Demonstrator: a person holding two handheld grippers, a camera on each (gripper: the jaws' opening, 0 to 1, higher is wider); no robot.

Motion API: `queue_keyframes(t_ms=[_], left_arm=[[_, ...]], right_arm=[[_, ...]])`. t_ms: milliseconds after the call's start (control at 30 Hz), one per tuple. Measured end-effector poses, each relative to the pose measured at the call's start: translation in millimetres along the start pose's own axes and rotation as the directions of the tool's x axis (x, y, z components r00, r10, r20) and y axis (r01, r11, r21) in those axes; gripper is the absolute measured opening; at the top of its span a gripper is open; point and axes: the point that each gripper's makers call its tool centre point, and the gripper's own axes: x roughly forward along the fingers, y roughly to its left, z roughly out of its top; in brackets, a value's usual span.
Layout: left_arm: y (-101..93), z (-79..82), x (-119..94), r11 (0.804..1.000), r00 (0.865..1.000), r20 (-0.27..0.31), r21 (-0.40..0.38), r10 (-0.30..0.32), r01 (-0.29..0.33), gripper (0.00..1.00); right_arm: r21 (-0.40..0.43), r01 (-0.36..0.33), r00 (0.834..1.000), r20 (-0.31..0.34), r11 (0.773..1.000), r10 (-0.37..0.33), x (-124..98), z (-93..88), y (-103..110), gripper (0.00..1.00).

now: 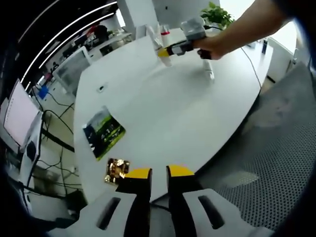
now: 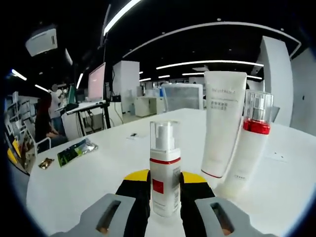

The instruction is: Arrange the skincare products in the storage area until every visible bottle or jar stands upright without overlapping.

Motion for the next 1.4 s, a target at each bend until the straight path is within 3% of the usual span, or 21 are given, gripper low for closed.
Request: queue_keyframes(t_ms=[267, 533, 900, 1133, 1400], left_arm=[[-0.3, -2.3, 1, 1.0, 1.0, -0.014, 0.005, -0.003, 0.003, 0.09], [-0.6, -3.7, 1, 1.0, 1.0, -0.021, 0.007, -0.005, 0.005, 0.08], [-0.6, -3.5, 0, 1.0, 1.0, -0.02, 0.009, -0.006, 0.006, 0.08], [0.4, -2.9, 0, 1.0, 1.0, -0.015, 0.008, 0.0, 0.0, 0.08], [1.0, -1.9, -1, 1.0, 1.0, -0.013, 0.007, 0.003, -0.003, 0.08]], right_arm=[[0.007, 0.0, 1.0, 0.023, 1.0, 0.0, 7, -2.1, -8, 0.15], [0.001, -0.026, 0.999, 0.029, 1.0, 0.026, 1, -3.4, -3, 0.15], [-0.041, -0.056, 0.998, -0.005, 0.998, 0.056, -7, -5.8, 7, 0.16], [-0.029, -0.051, 0.999, -0.005, 0.998, 0.051, -13, -7.7, 10, 0.16], [0.013, 0.002, 1.0, 0.025, 1.0, -0.002, -22, -10.2, 8, 0.16]])
